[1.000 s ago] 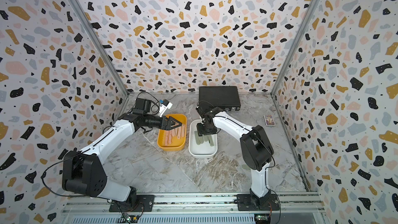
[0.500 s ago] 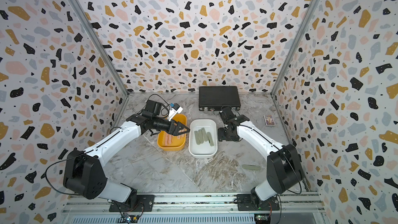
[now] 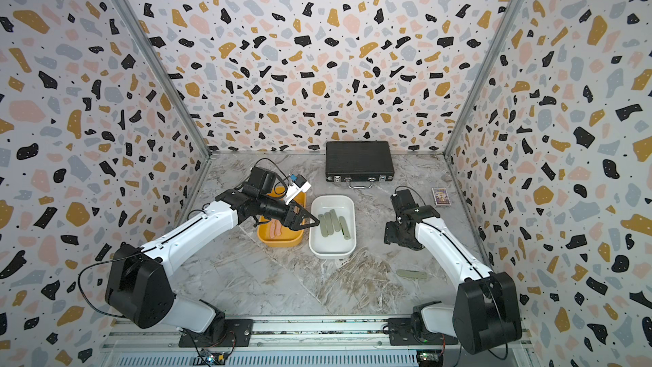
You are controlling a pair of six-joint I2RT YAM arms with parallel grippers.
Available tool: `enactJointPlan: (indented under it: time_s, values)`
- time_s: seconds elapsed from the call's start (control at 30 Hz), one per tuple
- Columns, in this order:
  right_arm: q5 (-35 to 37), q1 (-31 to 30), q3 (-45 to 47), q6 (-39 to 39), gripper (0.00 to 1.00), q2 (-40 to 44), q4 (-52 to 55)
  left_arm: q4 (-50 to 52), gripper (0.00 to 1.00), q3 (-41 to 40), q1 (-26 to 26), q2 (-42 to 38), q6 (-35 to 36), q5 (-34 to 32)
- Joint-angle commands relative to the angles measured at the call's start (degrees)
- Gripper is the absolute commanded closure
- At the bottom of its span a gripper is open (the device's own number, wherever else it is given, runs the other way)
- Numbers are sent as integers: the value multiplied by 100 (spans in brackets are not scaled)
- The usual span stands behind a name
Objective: Place the fruit knives into the storage box by color
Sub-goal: Pick up the fruit knife from the center of the board.
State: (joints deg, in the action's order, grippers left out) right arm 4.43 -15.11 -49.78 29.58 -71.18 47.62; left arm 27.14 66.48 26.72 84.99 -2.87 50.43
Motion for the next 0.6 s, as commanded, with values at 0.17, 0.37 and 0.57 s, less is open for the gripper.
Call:
enactJointPlan:
  time_s: [0.17, 0.37, 0.57]
  values:
    - [-35, 77, 771, 976, 20, 844, 280, 55, 7, 225, 18, 5, 162, 3]
    - [-282, 105, 1146, 1570, 17, 963, 139, 73, 7, 231, 17, -18, 160, 15]
    - [-458, 114, 1427, 1988, 16, 1138, 147, 82, 7, 227, 18, -31, 165, 15]
